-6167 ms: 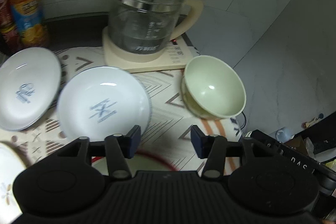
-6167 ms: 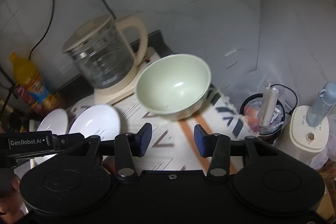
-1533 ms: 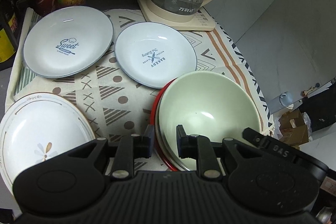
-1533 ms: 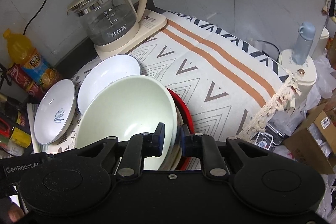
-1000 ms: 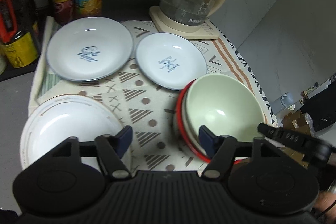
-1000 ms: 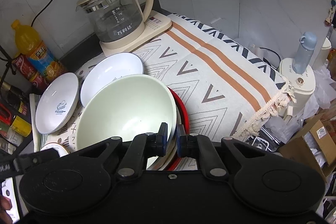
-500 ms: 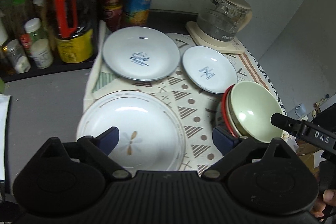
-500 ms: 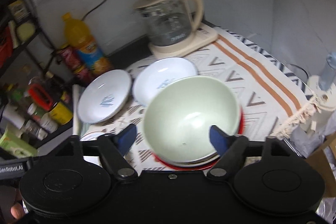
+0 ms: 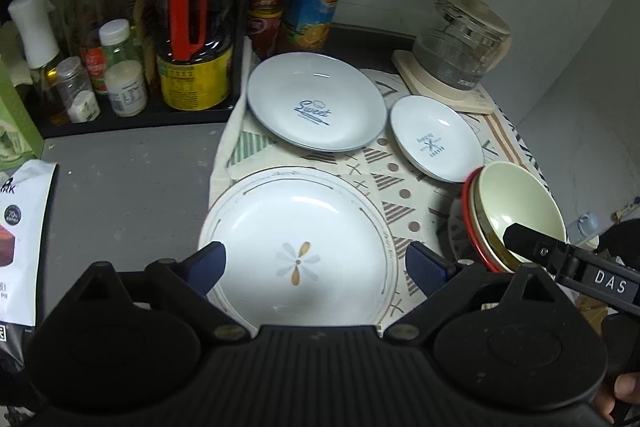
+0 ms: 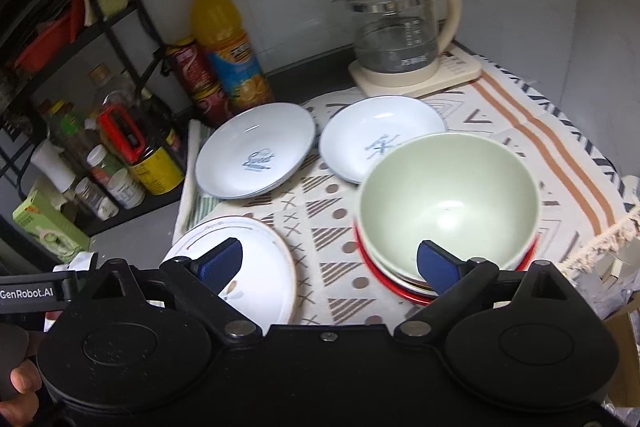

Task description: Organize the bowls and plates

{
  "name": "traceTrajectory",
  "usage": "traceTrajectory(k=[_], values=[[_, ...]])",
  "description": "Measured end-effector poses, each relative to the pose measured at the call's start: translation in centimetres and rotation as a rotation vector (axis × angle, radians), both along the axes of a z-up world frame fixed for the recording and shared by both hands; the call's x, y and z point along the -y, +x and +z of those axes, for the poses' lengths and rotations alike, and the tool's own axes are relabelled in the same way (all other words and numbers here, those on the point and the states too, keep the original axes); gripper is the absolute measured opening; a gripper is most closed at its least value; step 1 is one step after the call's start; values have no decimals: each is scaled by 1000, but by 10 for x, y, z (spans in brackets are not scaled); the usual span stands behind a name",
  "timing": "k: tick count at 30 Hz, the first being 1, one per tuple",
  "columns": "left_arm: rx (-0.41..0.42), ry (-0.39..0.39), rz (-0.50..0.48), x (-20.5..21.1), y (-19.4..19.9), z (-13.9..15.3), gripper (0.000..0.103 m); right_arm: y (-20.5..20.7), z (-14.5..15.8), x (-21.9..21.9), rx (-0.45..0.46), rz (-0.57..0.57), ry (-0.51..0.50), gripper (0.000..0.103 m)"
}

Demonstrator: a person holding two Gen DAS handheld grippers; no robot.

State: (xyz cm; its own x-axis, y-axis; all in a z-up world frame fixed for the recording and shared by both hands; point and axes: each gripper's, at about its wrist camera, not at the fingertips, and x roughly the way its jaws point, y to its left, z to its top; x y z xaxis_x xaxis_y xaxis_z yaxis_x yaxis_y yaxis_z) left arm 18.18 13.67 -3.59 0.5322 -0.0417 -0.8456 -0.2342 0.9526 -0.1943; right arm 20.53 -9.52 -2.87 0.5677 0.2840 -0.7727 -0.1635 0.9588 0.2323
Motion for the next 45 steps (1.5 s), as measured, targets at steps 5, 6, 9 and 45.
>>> traceTrajectory(k=[5, 6, 9, 45], values=[[11, 2, 30, -10, 7, -3, 95, 10, -3, -14, 3, 35, -8, 94], [12, 4, 38, -12, 9, -4, 95, 14, -5, -16, 0, 38, -7, 94], [9, 5, 65, -19, 20, -9, 95, 25, -10, -23, -7, 48, 2, 94], [-79, -181, 326, -74, 166, -125, 47, 179, -123, -93, -288, -40, 68, 40]])
